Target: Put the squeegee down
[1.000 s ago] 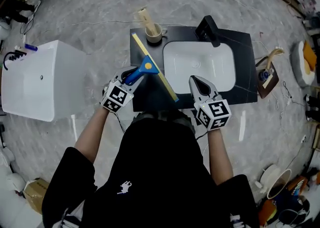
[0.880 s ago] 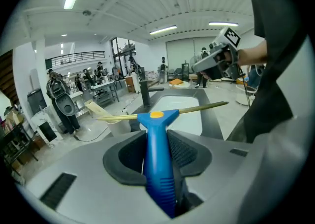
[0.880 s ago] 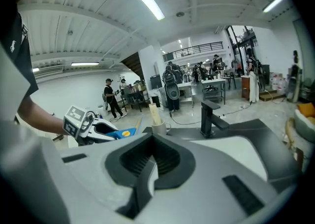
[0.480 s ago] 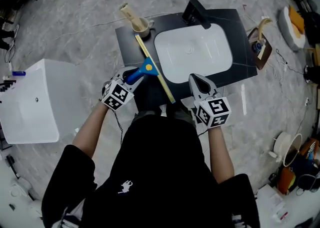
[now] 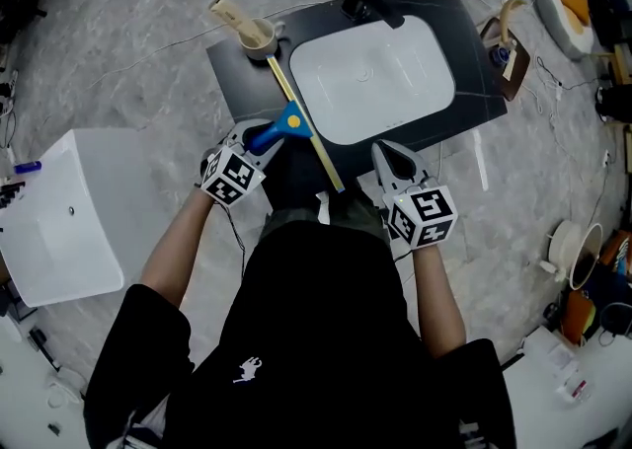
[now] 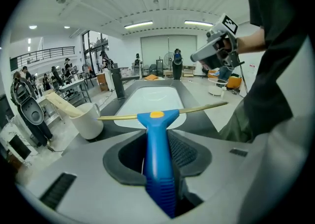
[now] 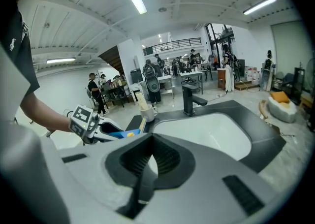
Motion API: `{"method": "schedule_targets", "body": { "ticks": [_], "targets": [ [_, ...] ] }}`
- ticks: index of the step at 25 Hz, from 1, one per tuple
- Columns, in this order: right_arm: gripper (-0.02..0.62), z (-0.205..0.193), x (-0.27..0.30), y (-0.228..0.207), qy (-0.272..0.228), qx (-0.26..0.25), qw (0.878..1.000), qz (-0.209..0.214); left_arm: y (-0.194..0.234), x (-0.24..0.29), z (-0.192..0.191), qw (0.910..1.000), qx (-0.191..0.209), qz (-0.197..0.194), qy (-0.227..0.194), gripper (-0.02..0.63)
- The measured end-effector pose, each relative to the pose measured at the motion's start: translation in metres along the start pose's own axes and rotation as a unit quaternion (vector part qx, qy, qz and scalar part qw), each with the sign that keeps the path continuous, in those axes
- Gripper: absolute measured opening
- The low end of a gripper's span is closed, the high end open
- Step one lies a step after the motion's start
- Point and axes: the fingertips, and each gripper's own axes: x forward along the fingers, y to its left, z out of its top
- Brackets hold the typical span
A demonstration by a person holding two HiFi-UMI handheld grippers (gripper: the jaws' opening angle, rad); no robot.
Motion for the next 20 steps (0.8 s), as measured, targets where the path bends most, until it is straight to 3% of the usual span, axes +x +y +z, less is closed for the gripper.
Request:
{"method": "schedule_targets", "body": {
  "ticks": [20],
  "targets": [
    [0.002,-0.028,-0.008,-0.012,0.029,0.022,0.999,-0.023,-0.001,0.038,-0.027,0.9992,0.015,-0.022,0.03,0.137]
  ]
}}
